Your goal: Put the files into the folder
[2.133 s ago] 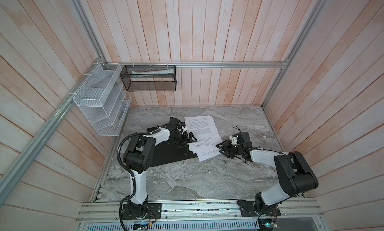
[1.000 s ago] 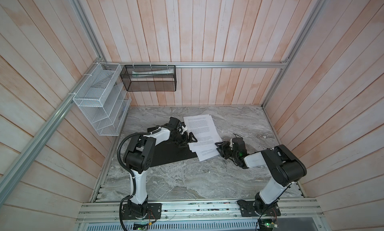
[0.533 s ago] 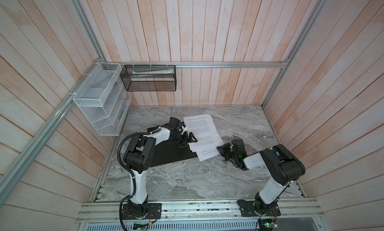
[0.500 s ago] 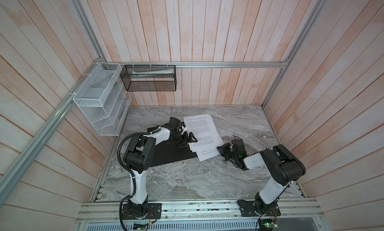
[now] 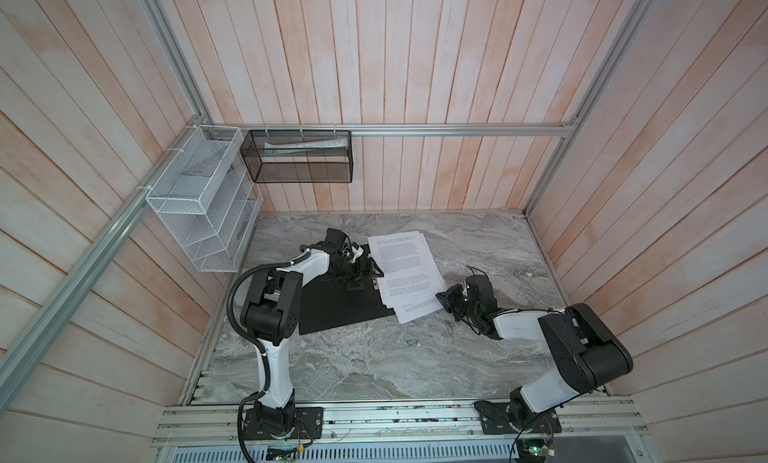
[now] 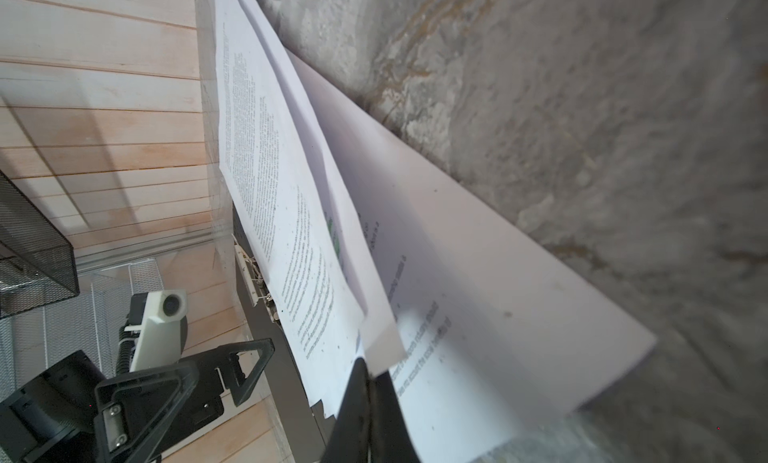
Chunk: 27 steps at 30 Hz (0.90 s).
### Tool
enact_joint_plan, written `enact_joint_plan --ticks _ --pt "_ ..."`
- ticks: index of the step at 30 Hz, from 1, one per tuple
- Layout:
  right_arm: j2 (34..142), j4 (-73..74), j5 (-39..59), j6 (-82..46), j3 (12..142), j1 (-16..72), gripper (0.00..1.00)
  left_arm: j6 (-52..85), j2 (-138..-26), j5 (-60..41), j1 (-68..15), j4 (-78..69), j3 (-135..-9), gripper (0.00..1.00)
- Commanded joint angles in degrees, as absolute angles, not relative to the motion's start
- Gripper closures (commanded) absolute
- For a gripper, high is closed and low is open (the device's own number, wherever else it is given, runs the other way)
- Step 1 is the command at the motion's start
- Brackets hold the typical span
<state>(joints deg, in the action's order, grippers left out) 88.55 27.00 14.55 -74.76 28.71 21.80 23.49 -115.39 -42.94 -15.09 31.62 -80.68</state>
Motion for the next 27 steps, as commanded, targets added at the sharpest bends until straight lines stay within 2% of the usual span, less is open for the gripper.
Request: enact_joint_plan --ticks 1,2,4,5,12,19,22,27 --pt "86.56 18.13 15.2 -70.67 29.92 21.62 1.0 18.29 -112.84 -42.02 -15.27 34.57 -86.61 0.0" --pt "86.16 16.99 15.23 -70.12 29.99 21.62 1.0 17.17 -112.85 -41.69 -15.14 35.18 -88.47 0.0" --pt "86.04 14.23 15.35 -68.49 30.91 21.62 0.79 14.88 -113.09 -41.18 -15.2 35.36 -92.01 0.0" --pt "85.93 11.95 14.97 -67.57 31.89 21.67 0.74 13.97 -113.52 -40.5 -15.21 35.89 -94.26 0.0" --pt "77.14 2.66 10.51 -65.33 33.64 21.88 0.72 5.71 -123.58 -38.01 -16.21 37.85 -114.02 0.0" --pt "70.32 -12.92 10.04 -59.25 36.02 21.81 0.78 3.98 -145.07 -37.0 -16.52 45.45 -141.8 0.0" --pt "70.56 -16.8 10.37 -56.23 36.31 21.85 0.81 4.08 -148.31 -35.26 -16.61 42.94 -142.91 0.0" --pt "72.55 -19.05 9.47 -51.53 35.98 23.3 0.87 3.67 -148.28 -31.46 -16.98 36.97 -137.96 0.0"
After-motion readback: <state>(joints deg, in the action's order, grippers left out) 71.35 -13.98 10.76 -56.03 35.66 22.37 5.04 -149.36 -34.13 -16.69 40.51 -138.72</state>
